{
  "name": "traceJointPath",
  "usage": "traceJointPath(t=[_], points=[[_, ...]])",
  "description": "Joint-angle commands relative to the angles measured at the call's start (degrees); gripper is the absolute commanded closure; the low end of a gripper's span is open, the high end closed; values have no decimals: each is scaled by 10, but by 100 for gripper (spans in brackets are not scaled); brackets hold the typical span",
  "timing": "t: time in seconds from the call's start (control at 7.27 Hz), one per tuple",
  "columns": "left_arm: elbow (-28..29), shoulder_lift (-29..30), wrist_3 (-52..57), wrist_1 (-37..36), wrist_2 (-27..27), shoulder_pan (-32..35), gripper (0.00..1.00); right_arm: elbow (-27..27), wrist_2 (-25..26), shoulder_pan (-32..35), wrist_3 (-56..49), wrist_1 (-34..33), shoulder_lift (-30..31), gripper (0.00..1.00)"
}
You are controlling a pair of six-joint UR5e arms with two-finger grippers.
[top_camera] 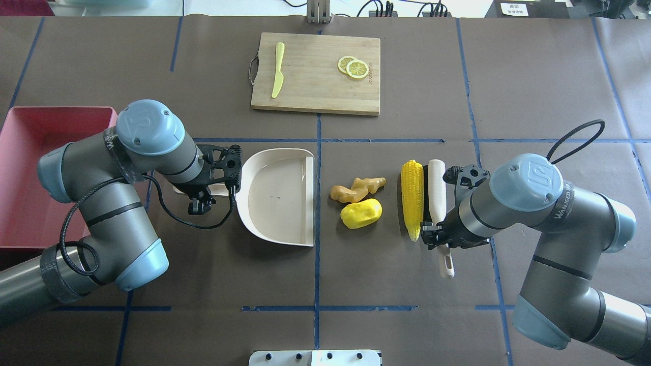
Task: Sweep and dump trash into bin
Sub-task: 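Sweep the corn, potato and ginger toward the dustpan with the right gripper's brush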
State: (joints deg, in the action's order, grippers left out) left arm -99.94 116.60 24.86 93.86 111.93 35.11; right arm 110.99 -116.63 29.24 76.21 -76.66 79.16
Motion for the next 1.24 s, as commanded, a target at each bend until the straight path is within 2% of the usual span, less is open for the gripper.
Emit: traceJointPath(t=[0.0, 0.28, 0.41, 0.69, 1.1], points=[[0, 0, 0, -1, 0, 0, 100, -3, 0, -23, 38, -2, -20, 100], [-3, 0, 0, -1, 0, 1, 100, -3, 3, -34, 43, -59, -67, 100], [-3, -1, 0, -1, 0, 1, 100, -6, 21, -46, 43, -72, -80, 100], [-4, -1, -1, -2, 0, 1, 100, -9, 23, -58, 44, -72, -82, 100], [-4, -1, -1, -2, 0, 1, 100, -36, 25, -69, 69, -72, -121, 100]])
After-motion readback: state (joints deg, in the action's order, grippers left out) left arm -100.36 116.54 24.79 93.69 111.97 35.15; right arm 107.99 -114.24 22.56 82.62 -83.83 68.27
